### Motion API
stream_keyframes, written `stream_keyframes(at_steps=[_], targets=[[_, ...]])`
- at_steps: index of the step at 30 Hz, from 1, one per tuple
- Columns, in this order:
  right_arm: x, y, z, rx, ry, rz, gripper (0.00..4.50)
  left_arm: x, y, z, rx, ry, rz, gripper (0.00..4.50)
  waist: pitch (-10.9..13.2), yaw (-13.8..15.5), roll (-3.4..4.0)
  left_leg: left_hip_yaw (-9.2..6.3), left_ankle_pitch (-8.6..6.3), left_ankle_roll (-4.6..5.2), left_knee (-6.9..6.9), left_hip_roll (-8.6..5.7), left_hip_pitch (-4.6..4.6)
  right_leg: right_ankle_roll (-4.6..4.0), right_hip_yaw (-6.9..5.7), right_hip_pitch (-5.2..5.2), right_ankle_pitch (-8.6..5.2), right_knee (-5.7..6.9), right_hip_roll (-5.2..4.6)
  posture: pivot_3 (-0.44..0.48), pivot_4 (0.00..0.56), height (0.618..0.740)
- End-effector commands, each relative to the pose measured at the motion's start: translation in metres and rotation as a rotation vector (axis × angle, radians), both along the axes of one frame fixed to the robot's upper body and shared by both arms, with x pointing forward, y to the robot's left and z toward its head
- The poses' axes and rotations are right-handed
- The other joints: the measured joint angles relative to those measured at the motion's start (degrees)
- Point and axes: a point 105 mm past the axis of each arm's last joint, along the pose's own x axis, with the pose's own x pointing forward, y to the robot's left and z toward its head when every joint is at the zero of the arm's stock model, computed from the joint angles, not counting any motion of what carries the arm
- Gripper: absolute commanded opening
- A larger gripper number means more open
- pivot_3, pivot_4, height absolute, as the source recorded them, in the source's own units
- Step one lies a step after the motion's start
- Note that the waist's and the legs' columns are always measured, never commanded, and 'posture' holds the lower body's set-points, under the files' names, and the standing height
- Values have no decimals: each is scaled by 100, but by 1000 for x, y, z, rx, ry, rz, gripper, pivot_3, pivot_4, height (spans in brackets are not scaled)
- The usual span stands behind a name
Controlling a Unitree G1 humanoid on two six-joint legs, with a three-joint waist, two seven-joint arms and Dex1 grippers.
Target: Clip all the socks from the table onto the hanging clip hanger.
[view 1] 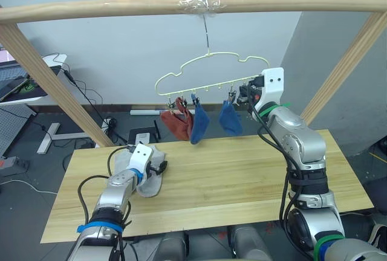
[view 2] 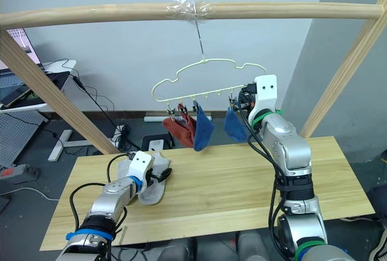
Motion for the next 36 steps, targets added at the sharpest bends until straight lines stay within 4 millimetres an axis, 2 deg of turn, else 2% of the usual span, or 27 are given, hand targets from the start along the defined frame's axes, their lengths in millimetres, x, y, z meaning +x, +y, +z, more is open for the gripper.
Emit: stream_keyframes(at_steps=[1, 2, 9, 14, 16, 19, 22, 28, 36], targets=[[-1, -2, 9, 7, -32, -15, 0, -5, -2, -8, -25, 35, -11, 4099, -4, 0, 1, 0, 0, 0, 0, 0, 1, 0, 0, 1, 0, 0, 0, -116, 114, 740], [-1, -2, 9, 8, -32, -15, 0, -5, -3, -8, -27, 34, -16, 3935, -5, 0, 1, 0, 0, 0, 0, 0, 1, 0, 0, 1, 0, 0, 0, -116, 114, 740], [2, -6, 8, 7, -32, -29, 0, -5, -3, -6, -16, 7, -24, 1926, -5, 0, 1, 0, 0, 0, 0, 0, 1, 0, 0, 1, 0, -1, 0, -114, 115, 740], [4, -9, 9, 3, -37, -33, 0, -4, -12, -2, -35, -27, -49, 466, -5, 1, 1, 0, 0, 0, 0, 0, 1, 0, 0, 1, 0, -1, 0, -116, 116, 740], [4, -10, 10, 2, -41, -32, 0, -2, -18, 3, -36, -56, -75, 48, -5, 1, 1, 0, 0, 0, 1, 0, 1, 1, 0, 1, 0, -1, 0, -116, 117, 740], [6, -13, 13, -1, -44, -30, 0, 2, -33, 19, -85, -120, -132, 48, -5, 4, 1, 0, 0, 0, 1, 0, -1, 1, 0, 1, 1, -2, 0, -117, 118, 740], [5, -16, 18, 11, -29, -12, 0, 6, -59, 54, -215, -248, -186, 48, -5, 9, 0, -1, 0, 0, 1, -1, -5, 1, 0, 0, 1, -4, -1, -121, 120, 740], [1, -20, 23, 69, 73, 28, 0, -6, -106, 105, -339, -410, -342, 48, -5, -7, 0, 2, 0, 0, -1, 0, -5, 0, 2, 0, 0, -6, -4, -121, 124, 740], [-5, -19, 30, 187, 204, 67, 0, -28, -172, 143, -424, -534, -553, 48, -4, 2, 0, 4, 0, 0, 2, -2, -8, 0, 3, 1, 0, -6, -4, -139, 123, 740]])
